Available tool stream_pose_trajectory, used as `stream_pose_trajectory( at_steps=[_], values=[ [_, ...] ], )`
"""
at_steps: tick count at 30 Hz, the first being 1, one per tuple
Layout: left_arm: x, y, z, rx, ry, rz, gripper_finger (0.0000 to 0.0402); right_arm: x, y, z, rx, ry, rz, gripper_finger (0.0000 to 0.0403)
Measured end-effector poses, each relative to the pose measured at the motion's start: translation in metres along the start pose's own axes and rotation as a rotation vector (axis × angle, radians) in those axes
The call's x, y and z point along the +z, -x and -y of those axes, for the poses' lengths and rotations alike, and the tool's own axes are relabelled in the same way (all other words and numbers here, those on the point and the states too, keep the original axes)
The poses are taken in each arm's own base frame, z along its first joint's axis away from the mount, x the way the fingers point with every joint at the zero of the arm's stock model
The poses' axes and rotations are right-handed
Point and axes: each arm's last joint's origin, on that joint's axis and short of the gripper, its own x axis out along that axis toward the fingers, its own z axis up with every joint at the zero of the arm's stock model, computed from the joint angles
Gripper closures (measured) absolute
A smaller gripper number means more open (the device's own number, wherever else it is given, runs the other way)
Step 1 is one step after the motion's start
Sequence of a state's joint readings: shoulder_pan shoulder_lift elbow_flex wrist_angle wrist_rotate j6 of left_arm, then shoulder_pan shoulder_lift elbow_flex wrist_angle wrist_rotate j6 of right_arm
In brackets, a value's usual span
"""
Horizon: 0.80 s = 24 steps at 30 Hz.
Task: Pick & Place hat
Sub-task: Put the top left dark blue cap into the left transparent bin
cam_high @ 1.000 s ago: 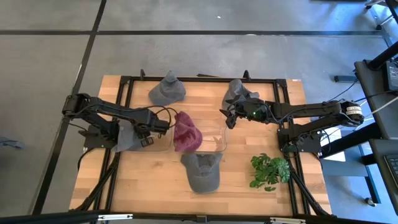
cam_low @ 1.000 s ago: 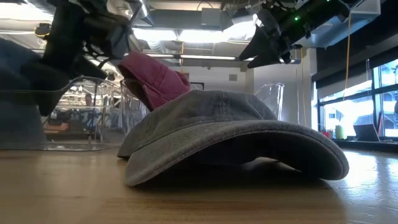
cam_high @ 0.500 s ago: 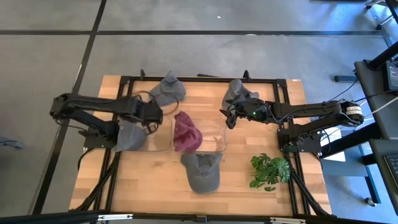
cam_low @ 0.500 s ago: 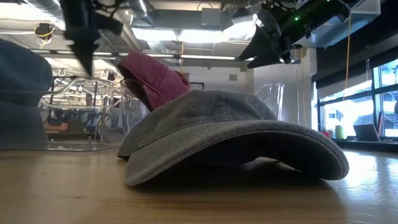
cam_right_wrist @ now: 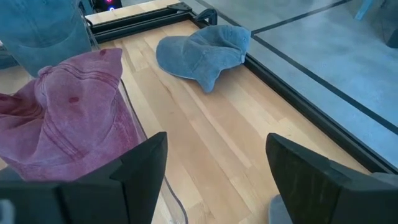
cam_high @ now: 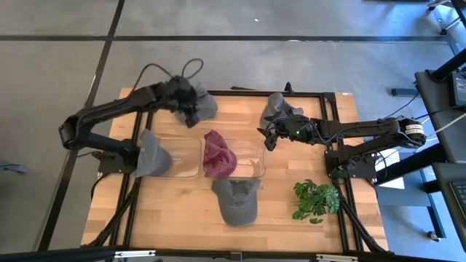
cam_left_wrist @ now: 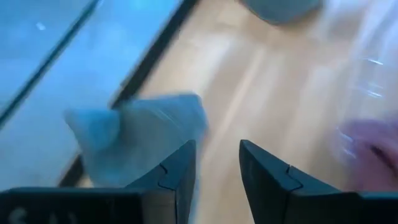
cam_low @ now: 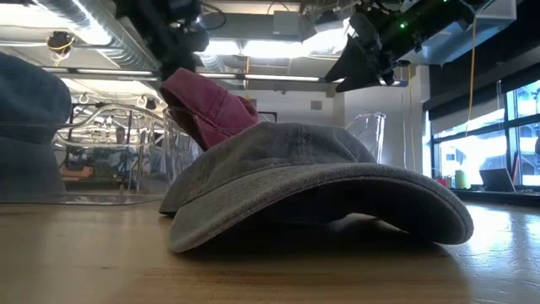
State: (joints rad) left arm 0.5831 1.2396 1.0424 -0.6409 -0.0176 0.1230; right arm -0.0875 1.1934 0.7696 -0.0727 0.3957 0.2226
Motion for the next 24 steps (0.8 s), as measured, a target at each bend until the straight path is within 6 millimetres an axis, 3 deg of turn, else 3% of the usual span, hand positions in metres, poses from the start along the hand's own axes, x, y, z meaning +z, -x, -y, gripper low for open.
stream_pose_trajectory(
  at_steps=[6, 14, 19, 24],
  values=[
    [-0.003, -0.043, -0.018, -0.034, -0.071, -0.086, 0.0281, -0.002, 0.000, 0.000, -0.007, -0.002, -0.016, 0.0130],
    [-0.015, -0.090, -0.024, -0.031, -0.125, -0.228, 0.0281, -0.001, 0.000, 0.001, -0.007, -0.002, -0.013, 0.0130],
    [-0.013, -0.102, -0.026, 0.029, -0.142, -0.212, 0.0263, -0.001, 0.000, 0.001, -0.007, -0.002, -0.012, 0.0130],
    [-0.013, -0.102, -0.027, 0.040, -0.144, -0.212, 0.0216, -0.001, 0.000, 0.001, -0.007, 0.009, -0.012, 0.0130]
  ],
)
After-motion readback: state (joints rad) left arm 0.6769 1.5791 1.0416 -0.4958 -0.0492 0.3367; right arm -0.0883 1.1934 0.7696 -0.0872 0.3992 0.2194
